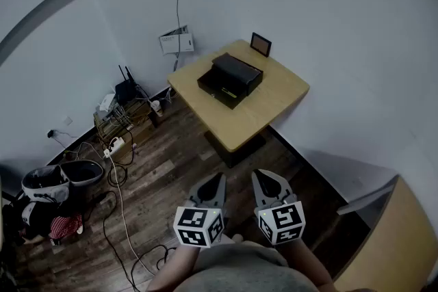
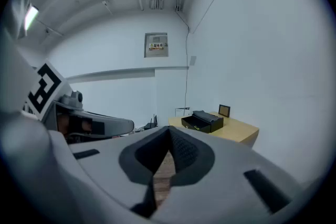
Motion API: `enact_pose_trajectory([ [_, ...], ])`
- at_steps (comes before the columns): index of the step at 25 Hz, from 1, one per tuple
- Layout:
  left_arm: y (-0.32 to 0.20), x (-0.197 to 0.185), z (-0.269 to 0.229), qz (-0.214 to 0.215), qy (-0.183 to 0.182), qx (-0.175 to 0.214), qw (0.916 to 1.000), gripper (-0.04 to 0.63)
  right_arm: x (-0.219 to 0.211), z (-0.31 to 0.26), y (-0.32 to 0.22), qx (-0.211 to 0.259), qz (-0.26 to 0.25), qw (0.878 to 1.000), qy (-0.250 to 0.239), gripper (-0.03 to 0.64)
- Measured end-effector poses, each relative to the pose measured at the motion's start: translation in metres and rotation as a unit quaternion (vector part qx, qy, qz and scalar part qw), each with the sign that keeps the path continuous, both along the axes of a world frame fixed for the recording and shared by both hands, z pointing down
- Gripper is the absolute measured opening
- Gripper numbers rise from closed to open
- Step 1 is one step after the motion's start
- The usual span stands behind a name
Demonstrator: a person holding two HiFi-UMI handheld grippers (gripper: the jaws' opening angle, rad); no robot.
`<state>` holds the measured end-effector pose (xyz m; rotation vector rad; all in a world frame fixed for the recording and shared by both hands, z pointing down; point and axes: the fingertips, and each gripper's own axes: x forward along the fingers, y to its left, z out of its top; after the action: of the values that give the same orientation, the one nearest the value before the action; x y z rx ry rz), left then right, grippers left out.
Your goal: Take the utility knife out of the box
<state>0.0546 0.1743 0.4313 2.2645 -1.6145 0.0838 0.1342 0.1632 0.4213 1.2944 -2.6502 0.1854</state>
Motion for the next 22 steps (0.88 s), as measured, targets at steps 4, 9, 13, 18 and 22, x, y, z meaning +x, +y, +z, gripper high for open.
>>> enact_pose_trajectory([
  [4,0.008,0.006,-0.005,0.002,0.005,0.008,1.0,0.004,0.003,-0.006,0.008,0.008,-0.003,1.0,0.003,0.0],
  [9,0.015,0.011,-0.007,0.004,0.006,0.014,0.9999,0.004,0.002,-0.009,0.014,0.016,-0.009,1.0,0.005,0.0],
  [13,0.016,0.009,-0.007,-0.001,0.005,0.014,0.9999,0.004,0.0,-0.011,0.015,0.019,-0.014,1.0,0.001,0.0],
  [18,0.017,0.002,-0.009,-0.013,0.01,0.015,0.9997,0.003,-0.005,-0.014,0.018,0.026,-0.029,0.999,-0.004,0.0],
  [22,0.015,-0.006,-0.001,-0.03,0.016,0.008,0.9994,0.004,-0.012,-0.011,0.015,0.017,-0.044,0.999,-0.009,0.0],
])
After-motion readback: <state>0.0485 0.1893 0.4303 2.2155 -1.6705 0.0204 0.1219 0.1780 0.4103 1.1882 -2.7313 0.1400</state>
